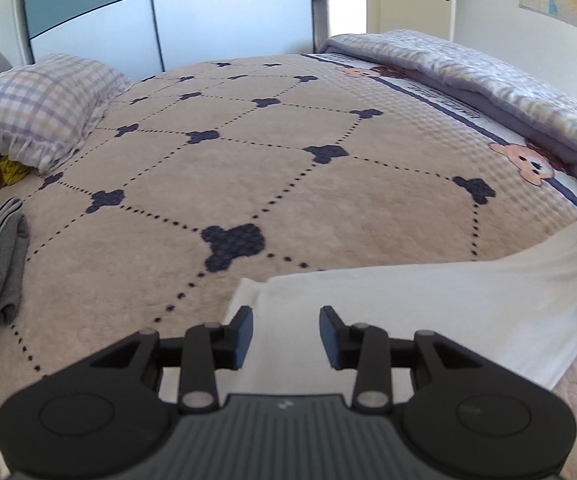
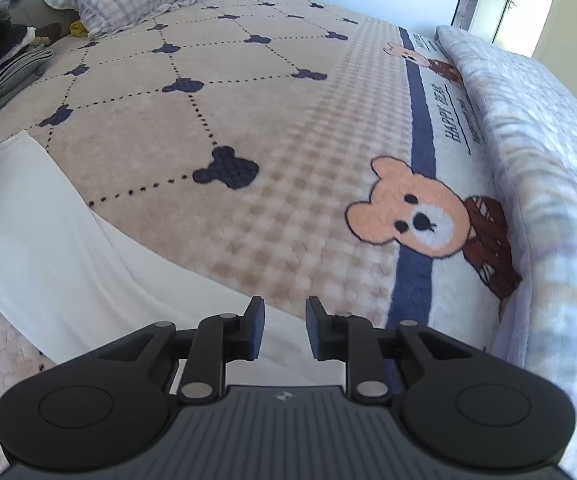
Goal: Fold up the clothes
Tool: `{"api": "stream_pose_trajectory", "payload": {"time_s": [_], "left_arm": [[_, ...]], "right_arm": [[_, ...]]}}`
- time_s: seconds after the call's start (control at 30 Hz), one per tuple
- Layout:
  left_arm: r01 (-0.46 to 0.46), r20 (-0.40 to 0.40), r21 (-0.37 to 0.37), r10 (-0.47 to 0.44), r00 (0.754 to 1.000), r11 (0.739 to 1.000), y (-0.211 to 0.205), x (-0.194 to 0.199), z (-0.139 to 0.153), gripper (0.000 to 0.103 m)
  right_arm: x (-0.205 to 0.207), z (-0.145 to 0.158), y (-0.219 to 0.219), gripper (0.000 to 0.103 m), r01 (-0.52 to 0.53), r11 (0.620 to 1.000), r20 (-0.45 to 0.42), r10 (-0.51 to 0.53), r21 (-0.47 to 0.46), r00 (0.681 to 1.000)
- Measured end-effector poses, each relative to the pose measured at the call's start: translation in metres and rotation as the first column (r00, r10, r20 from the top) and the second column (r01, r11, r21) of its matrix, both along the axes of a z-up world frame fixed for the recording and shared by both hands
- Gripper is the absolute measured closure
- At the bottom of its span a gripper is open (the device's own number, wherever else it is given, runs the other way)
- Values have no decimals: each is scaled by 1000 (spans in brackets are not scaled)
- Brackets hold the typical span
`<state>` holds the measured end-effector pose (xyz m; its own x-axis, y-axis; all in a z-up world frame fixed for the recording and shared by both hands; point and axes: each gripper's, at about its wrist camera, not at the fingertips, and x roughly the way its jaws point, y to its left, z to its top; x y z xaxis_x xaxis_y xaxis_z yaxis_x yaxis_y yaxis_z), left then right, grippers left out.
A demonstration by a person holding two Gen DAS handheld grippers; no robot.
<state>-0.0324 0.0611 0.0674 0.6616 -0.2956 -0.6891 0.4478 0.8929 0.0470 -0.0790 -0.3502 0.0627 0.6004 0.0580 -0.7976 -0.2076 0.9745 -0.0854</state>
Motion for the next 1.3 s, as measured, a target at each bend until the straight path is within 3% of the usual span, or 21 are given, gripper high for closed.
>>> {"api": "stream_pose_trajectory", "payload": {"time_s": [0.2, 0.3, 0.4, 0.5, 0.63, 0.83, 0.97, 1.1, 1.2, 1.3], "left_arm": [[75, -27, 31, -75, 997, 997, -29, -15, -7, 61], [102, -42, 58, -100, 994, 993, -38, -15, -13, 58], [92, -61, 65, -88, 994, 994, -39, -13, -18, 58], [82, -83, 60, -77, 994, 995, -37, -10, -23, 58], [77, -87, 58, -72, 994, 995, -38, -11, -24, 58], [60, -71, 65, -55, 996, 996, -34, -11, -23, 58], [50, -70, 77, -45, 997, 996, -34, -7, -23, 58], [42, -60, 69, -38, 997, 997, -32, -7, -20, 58], [34, -58, 66, -30, 998, 997, -30, -7, -19, 57], [35, -59, 67, -31, 998, 997, -31, -7, -19, 56]], "right_arm": [[-19, -9, -14, 79, -63, 998, -17, 64, 26, 998], [-15, -26, -5, 79, -108, 993, -80, 105, -40, 991], [-18, -29, -4, 79, -118, 992, -83, 114, -42, 990], [-21, -26, -3, 94, -123, 991, -71, 119, -49, 990], [-25, -16, 0, 98, -120, 987, -14, 119, -106, 993], [-27, 7, -4, 102, -24, 986, 115, 44, -167, 992], [-16, -2, -13, 102, 13, 986, 92, 2, -167, 996], [-16, -6, -25, 97, 36, 995, 51, -32, -93, 998], [-19, -6, -38, 73, 100, 993, 38, -98, -64, 995], [-19, -8, -50, 72, 138, 990, 25, -138, 2, 990]]}}
